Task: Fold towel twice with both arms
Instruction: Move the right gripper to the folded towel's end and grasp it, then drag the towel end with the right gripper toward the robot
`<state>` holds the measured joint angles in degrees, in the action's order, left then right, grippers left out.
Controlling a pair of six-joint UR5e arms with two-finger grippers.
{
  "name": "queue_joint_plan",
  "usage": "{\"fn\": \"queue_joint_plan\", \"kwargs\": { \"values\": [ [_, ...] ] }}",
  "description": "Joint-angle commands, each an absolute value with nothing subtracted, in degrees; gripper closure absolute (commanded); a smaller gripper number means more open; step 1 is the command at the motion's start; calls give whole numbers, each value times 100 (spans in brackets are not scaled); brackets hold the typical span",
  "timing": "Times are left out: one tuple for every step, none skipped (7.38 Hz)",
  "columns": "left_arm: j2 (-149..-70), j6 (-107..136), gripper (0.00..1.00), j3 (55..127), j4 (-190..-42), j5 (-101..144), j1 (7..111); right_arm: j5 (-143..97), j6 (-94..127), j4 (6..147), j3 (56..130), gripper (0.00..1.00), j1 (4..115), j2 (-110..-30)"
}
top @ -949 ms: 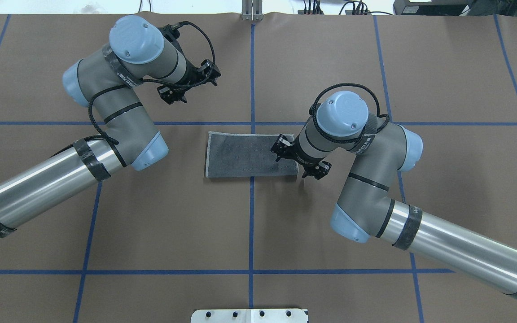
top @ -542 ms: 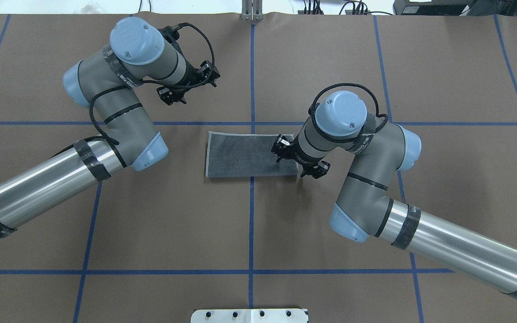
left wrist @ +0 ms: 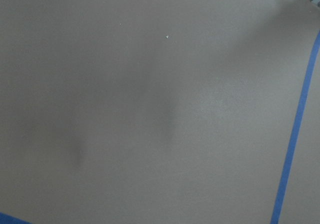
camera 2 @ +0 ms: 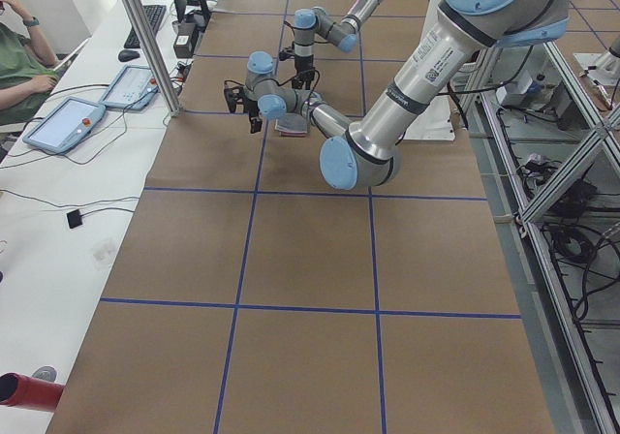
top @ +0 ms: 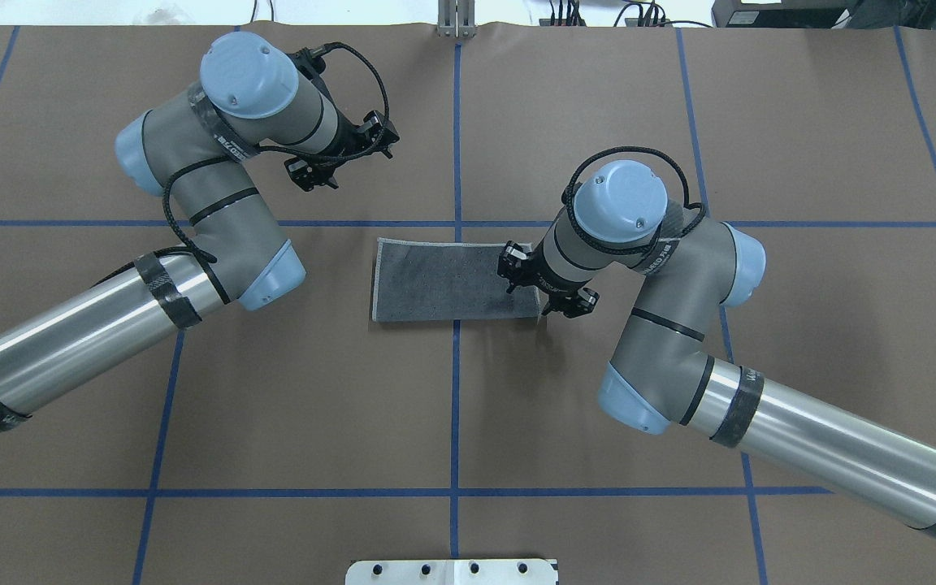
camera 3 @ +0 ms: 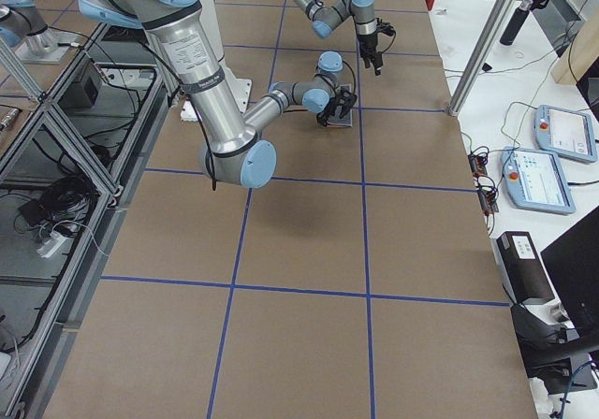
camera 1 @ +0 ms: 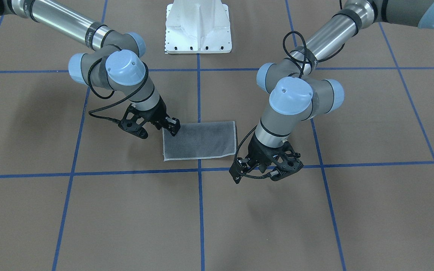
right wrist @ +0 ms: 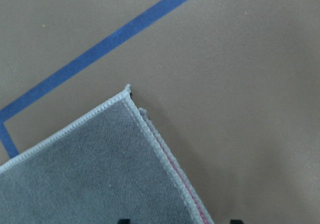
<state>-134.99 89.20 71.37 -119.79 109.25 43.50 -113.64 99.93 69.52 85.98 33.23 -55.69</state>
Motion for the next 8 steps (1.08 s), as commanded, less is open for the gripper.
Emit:
{"fn": "queue_joint_plan", "kwargs": {
  "values": [
    [-13500,8921,0,7137,-11979,10925,4342,-11364,9993,6952,8569,75,3331,-5563],
    [-13491,8921,0,7137,-11979,10925,4342,-11364,9993,6952,8569,92,3331,-5555],
    [-13500,8921,0,7154,-11979,10925,4342,-11373,9958,6943,8578,100,3331,-5563],
    [-13491,8912,0,7172,-11979,10925,4342,-11417,9949,6943,8622,100,3331,-5572],
    [-13483,8912,0,7181,-11979,10925,4350,-11591,9679,6952,8840,100,3348,-5677],
    [-13474,8903,0,7181,-11979,10925,4359,-11819,9529,6961,9085,100,3340,-5791],
    [-13456,8903,0,7181,-11988,10925,4359,-11873,9527,6970,9323,100,3340,-5879],
    [-13439,8903,0,7181,-11988,10925,4359,-11883,9527,6987,9604,100,3183,-5967]
  ]
}}
